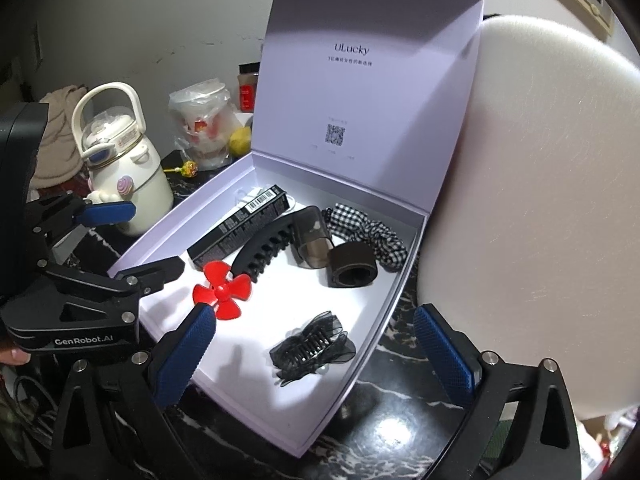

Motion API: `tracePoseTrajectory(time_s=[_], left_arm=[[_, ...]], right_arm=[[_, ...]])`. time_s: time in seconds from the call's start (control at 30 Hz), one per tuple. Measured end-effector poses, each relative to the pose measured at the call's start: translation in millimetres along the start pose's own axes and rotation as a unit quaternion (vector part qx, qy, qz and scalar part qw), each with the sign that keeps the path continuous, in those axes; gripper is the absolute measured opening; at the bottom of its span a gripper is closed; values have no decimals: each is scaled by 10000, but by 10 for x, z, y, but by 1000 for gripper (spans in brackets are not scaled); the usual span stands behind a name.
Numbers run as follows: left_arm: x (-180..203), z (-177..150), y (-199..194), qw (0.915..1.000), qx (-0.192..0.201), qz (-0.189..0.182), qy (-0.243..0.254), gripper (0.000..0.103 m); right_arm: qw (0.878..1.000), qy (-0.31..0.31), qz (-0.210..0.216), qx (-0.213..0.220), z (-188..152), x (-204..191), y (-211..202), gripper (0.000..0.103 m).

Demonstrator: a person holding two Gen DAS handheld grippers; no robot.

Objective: Organize rigid objects

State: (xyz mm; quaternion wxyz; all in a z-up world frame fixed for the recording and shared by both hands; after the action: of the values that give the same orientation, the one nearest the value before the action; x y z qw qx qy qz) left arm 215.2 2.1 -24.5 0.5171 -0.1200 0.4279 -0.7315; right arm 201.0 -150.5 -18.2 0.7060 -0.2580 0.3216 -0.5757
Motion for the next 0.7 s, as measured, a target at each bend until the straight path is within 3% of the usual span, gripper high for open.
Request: tracePoseTrajectory(time_s=[0.57,0.7], left_arm=[[-43,-19,-643,9984,406,337,-198,81],[-28,-44,-796,9977,514,385,-230,89]], right_arm=[[9980,13,-31,634,-7,-95,-649,101],[9972,28,-31,748,-58,-108,-802,102]])
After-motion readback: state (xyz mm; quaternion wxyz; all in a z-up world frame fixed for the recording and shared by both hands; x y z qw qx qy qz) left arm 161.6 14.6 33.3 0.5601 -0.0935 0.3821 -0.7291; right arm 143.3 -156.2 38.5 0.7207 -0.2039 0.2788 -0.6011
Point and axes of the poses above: each gripper's, at about its wrist camera, not at the fingertips, and y roughly the way its jaws point, x to its right, z to its top, the point moved 5 cm from there along y, roughly the way its jaws point, and after that the axes turned 15 degrees about y, right-handed, at the moved point
